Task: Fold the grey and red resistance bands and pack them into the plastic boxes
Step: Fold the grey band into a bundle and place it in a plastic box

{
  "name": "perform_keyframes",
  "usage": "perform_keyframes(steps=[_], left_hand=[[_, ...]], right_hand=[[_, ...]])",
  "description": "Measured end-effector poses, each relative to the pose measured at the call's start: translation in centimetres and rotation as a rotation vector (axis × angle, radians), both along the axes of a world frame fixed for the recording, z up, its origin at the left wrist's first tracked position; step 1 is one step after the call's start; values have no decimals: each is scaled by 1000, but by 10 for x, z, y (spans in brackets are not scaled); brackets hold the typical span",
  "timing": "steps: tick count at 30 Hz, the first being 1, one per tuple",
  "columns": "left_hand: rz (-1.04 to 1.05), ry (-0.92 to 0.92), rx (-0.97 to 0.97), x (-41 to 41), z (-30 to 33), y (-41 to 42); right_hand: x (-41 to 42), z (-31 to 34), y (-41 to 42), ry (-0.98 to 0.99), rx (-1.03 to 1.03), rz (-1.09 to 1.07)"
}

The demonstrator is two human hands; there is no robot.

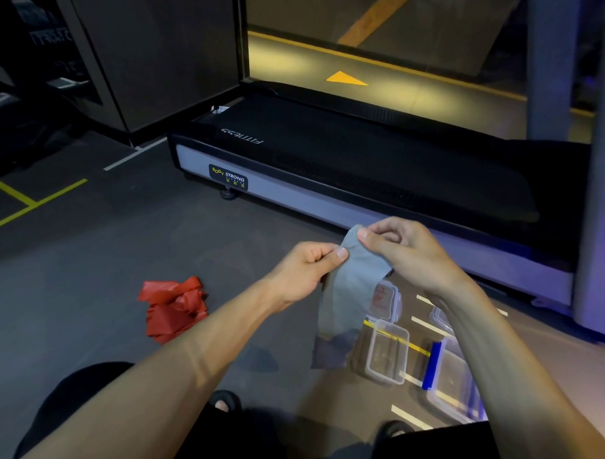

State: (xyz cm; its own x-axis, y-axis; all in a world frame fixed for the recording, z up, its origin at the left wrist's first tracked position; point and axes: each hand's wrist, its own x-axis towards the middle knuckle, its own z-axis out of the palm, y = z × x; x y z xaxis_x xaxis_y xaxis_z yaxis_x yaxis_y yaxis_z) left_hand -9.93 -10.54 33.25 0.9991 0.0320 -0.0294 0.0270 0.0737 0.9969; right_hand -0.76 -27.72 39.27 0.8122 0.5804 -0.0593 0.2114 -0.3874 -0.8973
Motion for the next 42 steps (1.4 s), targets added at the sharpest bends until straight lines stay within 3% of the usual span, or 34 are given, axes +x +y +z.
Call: perform_keyframes(steps=[12,17,31,42], left_hand=[[101,-55,5,3,0,-2],[154,-105,106,1,-4,-4],[85,-73,-16,2,-2,-2],[90,-72,21,1,-3,-4]], right_hand=[[-6,-1,1,-112,-76,80],[-13,0,1,-117,-138,173],[-11,0,5,25,-4,-10],[-19,7,5,-94,-115,57]])
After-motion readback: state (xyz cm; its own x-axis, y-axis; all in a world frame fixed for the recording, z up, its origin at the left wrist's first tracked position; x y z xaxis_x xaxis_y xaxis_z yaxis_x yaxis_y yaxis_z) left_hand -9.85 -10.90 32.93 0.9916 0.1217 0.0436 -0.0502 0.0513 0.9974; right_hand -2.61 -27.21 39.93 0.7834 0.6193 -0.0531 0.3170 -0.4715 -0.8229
